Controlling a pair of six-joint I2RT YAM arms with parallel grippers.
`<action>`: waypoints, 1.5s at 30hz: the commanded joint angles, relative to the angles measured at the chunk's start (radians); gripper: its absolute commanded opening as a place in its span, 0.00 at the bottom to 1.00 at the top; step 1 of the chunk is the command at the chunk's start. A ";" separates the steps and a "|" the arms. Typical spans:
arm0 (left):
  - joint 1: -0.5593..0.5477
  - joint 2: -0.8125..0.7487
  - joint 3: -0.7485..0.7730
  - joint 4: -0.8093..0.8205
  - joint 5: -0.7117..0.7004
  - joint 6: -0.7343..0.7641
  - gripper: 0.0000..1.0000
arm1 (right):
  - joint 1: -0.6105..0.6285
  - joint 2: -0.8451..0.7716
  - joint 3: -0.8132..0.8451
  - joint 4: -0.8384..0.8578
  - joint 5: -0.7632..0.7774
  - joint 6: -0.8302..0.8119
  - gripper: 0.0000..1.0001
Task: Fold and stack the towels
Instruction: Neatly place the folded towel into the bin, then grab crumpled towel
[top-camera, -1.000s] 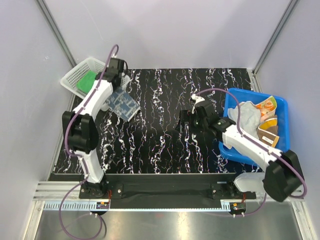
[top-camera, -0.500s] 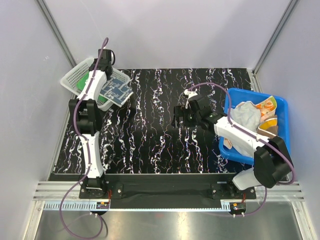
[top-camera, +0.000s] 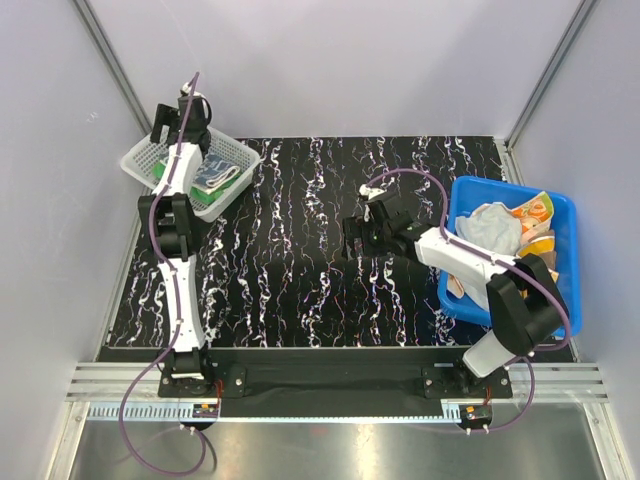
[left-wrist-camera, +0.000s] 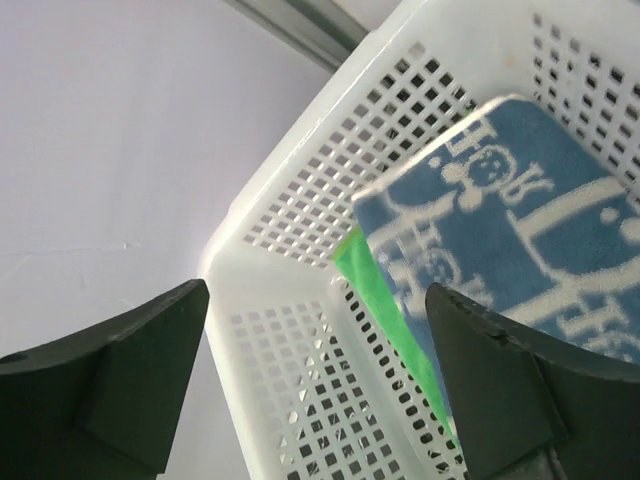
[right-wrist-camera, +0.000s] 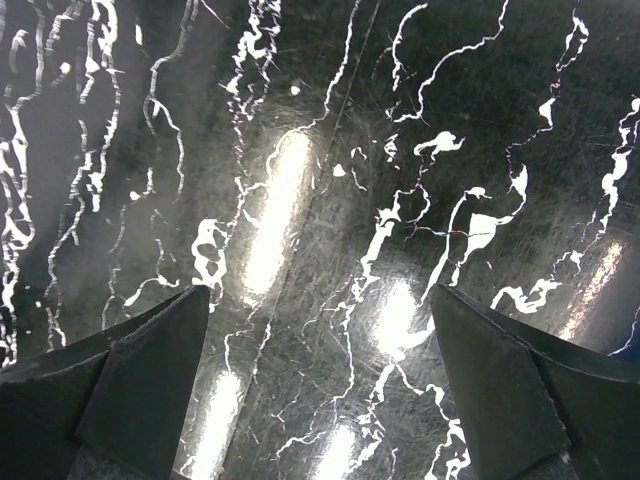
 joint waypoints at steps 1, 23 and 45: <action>-0.026 -0.059 -0.009 0.102 -0.081 -0.042 0.99 | 0.001 -0.003 0.070 -0.009 0.037 -0.023 1.00; -0.683 -1.169 -0.999 -0.165 0.623 -0.680 0.99 | -0.644 -0.078 0.334 -0.394 0.441 0.117 1.00; -0.684 -1.242 -1.188 -0.057 0.721 -0.664 0.99 | -1.009 0.146 0.191 -0.244 0.336 -0.009 0.15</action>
